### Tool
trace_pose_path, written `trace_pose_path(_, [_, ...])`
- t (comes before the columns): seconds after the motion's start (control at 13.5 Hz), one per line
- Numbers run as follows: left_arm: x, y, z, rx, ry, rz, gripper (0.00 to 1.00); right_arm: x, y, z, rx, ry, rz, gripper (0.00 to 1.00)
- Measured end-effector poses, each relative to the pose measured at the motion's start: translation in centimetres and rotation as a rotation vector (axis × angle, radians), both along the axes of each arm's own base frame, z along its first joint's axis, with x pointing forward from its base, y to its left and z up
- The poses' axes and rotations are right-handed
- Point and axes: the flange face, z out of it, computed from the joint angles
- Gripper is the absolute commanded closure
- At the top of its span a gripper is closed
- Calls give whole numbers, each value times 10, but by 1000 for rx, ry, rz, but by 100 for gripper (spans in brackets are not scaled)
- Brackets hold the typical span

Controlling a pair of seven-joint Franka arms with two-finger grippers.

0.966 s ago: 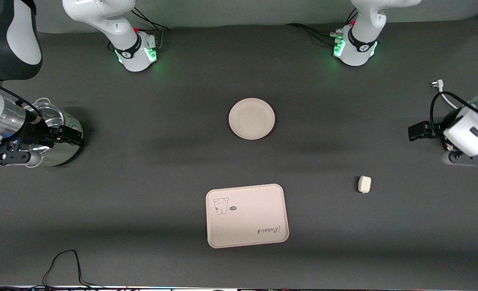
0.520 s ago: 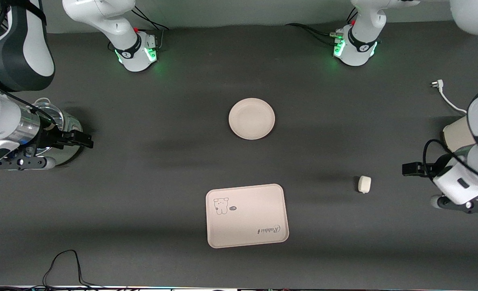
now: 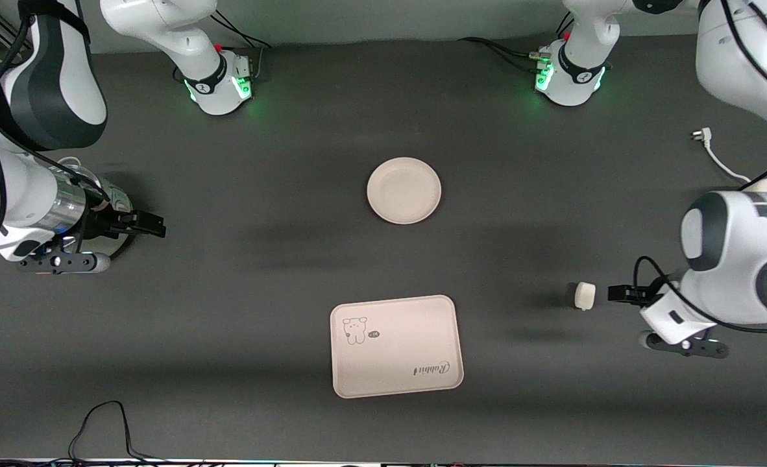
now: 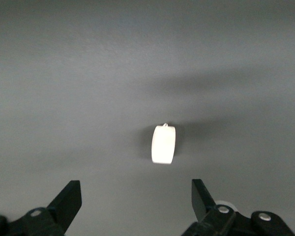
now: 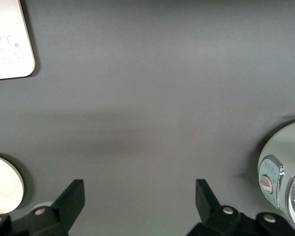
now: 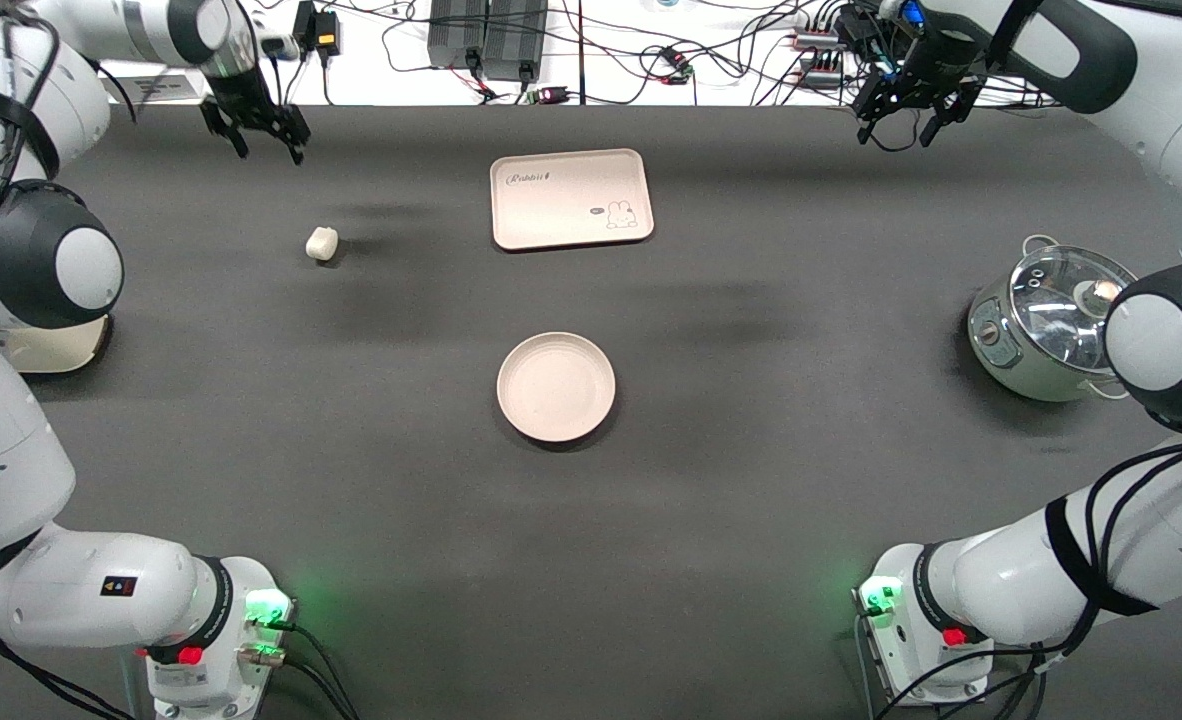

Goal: Place bun in plate and plate on tray
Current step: 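Lower the left gripper over the white bun and close on it, then lift the bun with the left gripper and carry it toward the plate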

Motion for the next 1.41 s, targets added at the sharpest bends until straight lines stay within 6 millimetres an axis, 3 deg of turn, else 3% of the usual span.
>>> trace_pose_path(0.15, [-12,-3,-45,-29,-4,13,0,0,2,-6,0,-2,1,0])
trace_pose_path(0.37, [-31,-10,-96,-43,-33,11,0,0,2,-11,1,-8,-1,0])
trace_pose_path(0.59, [-45,-17,-128,-47,-52,1,0,1,4,-12,22,-14,-10,0])
trace_pose_path(0.89, [-58,-19,-151,-49,-84,-1,2,2,12,-21,87,-29,-62,0])
trace_pose_path(0.97, [-59,-19,-151,-49,-85,-1,11,2,14,-22,103,-24,-71,0])
trace_pose_path(1.04, [-59,-19,-151,-49,-86,-1,34,1,16,-23,115,-21,-78,0])
trace_pose_path(1.11, [-59,-19,-151,-49,-86,-1,63,1,19,-24,139,-16,-89,0])
trace_pose_path(1.19, [-59,-19,-151,-49,-86,-1,80,1,21,-26,164,-17,-99,0])
trace_pose_path(1.26, [-59,-19,-151,-49,-86,-1,85,2,22,-30,178,-28,-109,0])
trace_pose_path(1.41, [-59,-19,-151,-49,-86,-2,86,1,24,-43,183,-34,-117,0])
